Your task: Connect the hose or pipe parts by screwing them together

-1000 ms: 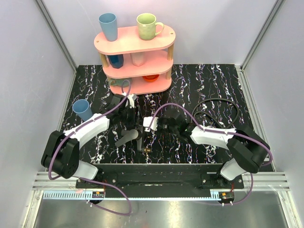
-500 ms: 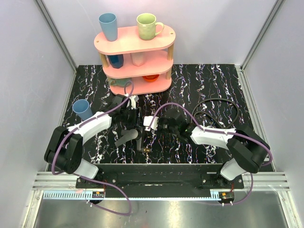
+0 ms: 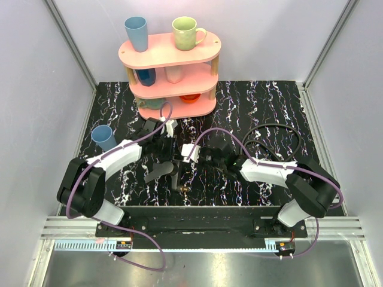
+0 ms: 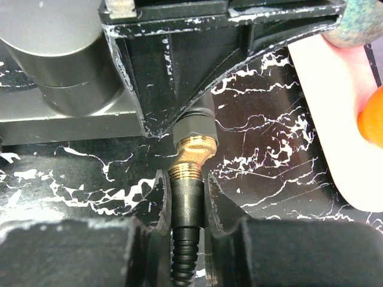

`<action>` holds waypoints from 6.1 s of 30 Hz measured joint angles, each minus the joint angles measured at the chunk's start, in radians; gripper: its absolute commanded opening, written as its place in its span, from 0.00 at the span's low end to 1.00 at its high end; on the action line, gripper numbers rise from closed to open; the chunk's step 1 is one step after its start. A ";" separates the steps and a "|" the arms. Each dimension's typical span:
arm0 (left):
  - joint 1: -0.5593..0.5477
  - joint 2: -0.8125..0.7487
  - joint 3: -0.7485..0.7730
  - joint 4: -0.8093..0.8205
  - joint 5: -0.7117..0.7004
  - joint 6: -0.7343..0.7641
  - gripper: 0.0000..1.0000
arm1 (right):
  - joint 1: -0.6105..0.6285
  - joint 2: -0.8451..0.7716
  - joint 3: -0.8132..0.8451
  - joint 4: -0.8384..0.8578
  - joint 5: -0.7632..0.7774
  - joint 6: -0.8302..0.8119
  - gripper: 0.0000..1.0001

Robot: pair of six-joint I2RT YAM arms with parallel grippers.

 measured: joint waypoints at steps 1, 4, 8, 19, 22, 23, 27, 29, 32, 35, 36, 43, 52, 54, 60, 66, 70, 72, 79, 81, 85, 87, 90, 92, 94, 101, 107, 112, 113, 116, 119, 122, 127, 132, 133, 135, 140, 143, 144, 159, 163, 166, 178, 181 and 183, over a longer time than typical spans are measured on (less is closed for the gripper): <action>-0.001 0.000 0.002 0.003 0.001 0.021 0.00 | -0.001 0.001 0.000 0.003 0.000 0.008 0.00; -0.002 0.000 0.006 -0.004 -0.003 0.033 0.00 | -0.002 0.002 0.000 0.008 0.000 0.039 0.00; -0.002 0.000 0.003 -0.009 -0.011 0.031 0.00 | -0.002 0.016 0.002 0.018 -0.001 0.093 0.00; 0.001 -0.135 -0.105 0.000 -0.140 -0.016 0.00 | -0.027 0.104 0.123 -0.051 -0.134 0.446 0.00; -0.001 -0.187 -0.143 0.002 -0.187 -0.034 0.00 | -0.060 0.143 0.149 -0.040 -0.221 0.602 0.00; -0.002 -0.199 -0.153 0.004 -0.198 -0.038 0.00 | -0.071 0.156 0.156 -0.029 -0.249 0.662 0.00; -0.005 -0.228 -0.173 0.023 -0.238 -0.058 0.00 | -0.113 0.202 0.181 0.006 -0.338 0.880 0.00; -0.005 -0.229 -0.173 0.031 -0.245 -0.064 0.00 | -0.130 0.216 0.184 0.026 -0.359 0.985 0.03; -0.005 -0.232 -0.173 0.043 -0.258 -0.074 0.00 | -0.157 0.241 0.185 0.071 -0.401 1.155 0.09; -0.005 -0.242 -0.173 0.043 -0.278 -0.082 0.00 | -0.172 0.267 0.185 0.114 -0.430 1.285 0.22; -0.005 -0.247 -0.173 0.040 -0.283 -0.083 0.00 | -0.175 0.272 0.185 0.126 -0.436 1.318 0.25; 0.002 -0.271 -0.173 0.028 -0.281 -0.099 0.00 | -0.178 0.270 0.185 0.188 -0.452 1.406 0.58; 0.041 -0.242 -0.151 0.000 -0.228 -0.088 0.00 | -0.181 0.158 0.219 -0.019 -0.409 1.209 0.74; 0.050 -0.239 -0.148 -0.007 -0.212 -0.080 0.00 | -0.183 0.133 0.244 -0.082 -0.386 1.112 0.75; 0.070 -0.190 -0.099 -0.057 -0.148 -0.039 0.00 | -0.153 -0.018 0.168 -0.100 -0.357 0.639 0.80; 0.072 -0.137 -0.040 -0.128 -0.097 0.002 0.00 | -0.031 -0.100 0.074 -0.070 -0.292 0.173 0.77; 0.072 -0.114 -0.019 -0.153 -0.067 0.020 0.00 | -0.009 -0.084 0.051 -0.070 -0.217 0.000 0.71; 0.072 -0.112 -0.017 -0.157 -0.055 0.026 0.00 | -0.003 -0.068 0.050 -0.071 -0.180 -0.056 0.68; 0.072 -0.110 -0.014 -0.169 -0.024 0.041 0.00 | 0.026 -0.001 0.051 -0.059 -0.101 -0.154 0.62; 0.072 -0.109 -0.014 -0.169 -0.020 0.043 0.00 | 0.036 0.021 0.051 -0.058 -0.099 -0.167 0.51; 0.072 -0.105 -0.014 -0.185 -0.019 0.055 0.00 | 0.047 0.055 0.063 -0.048 -0.071 -0.194 0.15; 0.072 -0.104 -0.014 -0.195 -0.019 0.056 0.00 | 0.047 0.061 0.072 -0.047 -0.066 -0.187 0.08; 0.074 -0.104 -0.014 -0.194 -0.022 0.054 0.00 | 0.048 0.068 0.079 -0.048 -0.063 -0.162 0.03; 0.077 -0.104 -0.014 -0.192 -0.028 0.049 0.00 | 0.048 0.079 0.090 -0.049 -0.061 -0.127 0.00; 0.082 -0.105 -0.016 -0.188 -0.035 0.043 0.00 | 0.048 0.092 0.103 -0.051 -0.059 -0.083 0.00; 0.093 -0.140 -0.088 -0.092 -0.093 0.013 0.00 | 0.047 0.165 0.182 -0.095 -0.023 0.200 0.00; 0.095 -0.150 -0.129 -0.036 -0.103 -0.009 0.00 | 0.035 0.192 0.169 -0.070 -0.030 0.439 0.00; 0.091 -0.174 -0.172 0.028 -0.102 -0.035 0.00 | -0.006 0.198 0.150 -0.031 -0.104 0.623 0.00; 0.091 -0.178 -0.179 0.044 -0.102 -0.041 0.00 | -0.019 0.200 0.145 -0.013 -0.124 0.662 0.00; 0.090 -0.182 -0.192 0.080 -0.102 -0.056 0.00 | -0.057 0.209 0.119 0.067 -0.191 0.777 0.00; 0.089 -0.206 -0.218 0.121 -0.103 -0.077 0.00 | -0.093 0.220 0.086 0.170 -0.256 0.914 0.00; 0.089 -0.237 -0.246 0.159 -0.110 -0.094 0.00 | -0.113 0.227 0.071 0.237 -0.289 1.046 0.00; 0.085 -0.277 -0.276 0.205 -0.129 -0.123 0.00 | -0.132 0.236 0.066 0.301 -0.312 1.211 0.31; 0.084 -0.277 -0.282 0.222 -0.119 -0.145 0.00 | -0.132 0.220 0.059 0.301 -0.299 1.227 0.63; 0.079 -0.275 -0.277 0.217 -0.114 -0.148 0.00 | -0.128 0.201 0.053 0.290 -0.291 1.209 0.65; 0.072 -0.270 -0.262 0.192 -0.108 -0.148 0.00 | -0.121 0.148 0.047 0.244 -0.276 1.152 0.80; 0.074 -0.249 -0.221 0.116 -0.102 -0.142 0.00 | -0.109 0.031 0.065 0.075 -0.245 0.889 0.97; 0.074 -0.222 -0.184 0.060 -0.101 -0.130 0.00 | -0.082 -0.012 0.069 -0.023 -0.201 0.701 0.94; 0.074 -0.211 -0.169 0.038 -0.101 -0.122 0.00 | -0.073 -0.023 0.068 -0.047 -0.188 0.644 0.93; 0.078 -0.114 -0.035 -0.151 -0.062 -0.019 0.00 | 0.009 -0.077 -0.013 -0.053 -0.073 -0.109 0.78; 0.079 -0.102 -0.026 -0.162 -0.047 -0.007 0.00 | 0.033 -0.029 0.016 -0.070 -0.048 -0.194 0.73; 0.079 -0.099 -0.025 -0.164 -0.041 -0.002 0.00 | 0.049 0.006 0.034 -0.071 -0.031 -0.233 0.69; 0.079 -0.092 -0.025 -0.188 -0.034 0.009 0.00 | 0.099 0.097 0.087 -0.057 0.047 -0.314 0.00; 0.085 -0.092 -0.032 -0.182 -0.037 0.002 0.00 | 0.102 0.111 0.102 -0.066 0.047 -0.288 0.00; 0.090 -0.103 -0.063 -0.141 -0.035 -0.020 0.00 | 0.101 0.126 0.118 -0.080 0.049 -0.237 0.00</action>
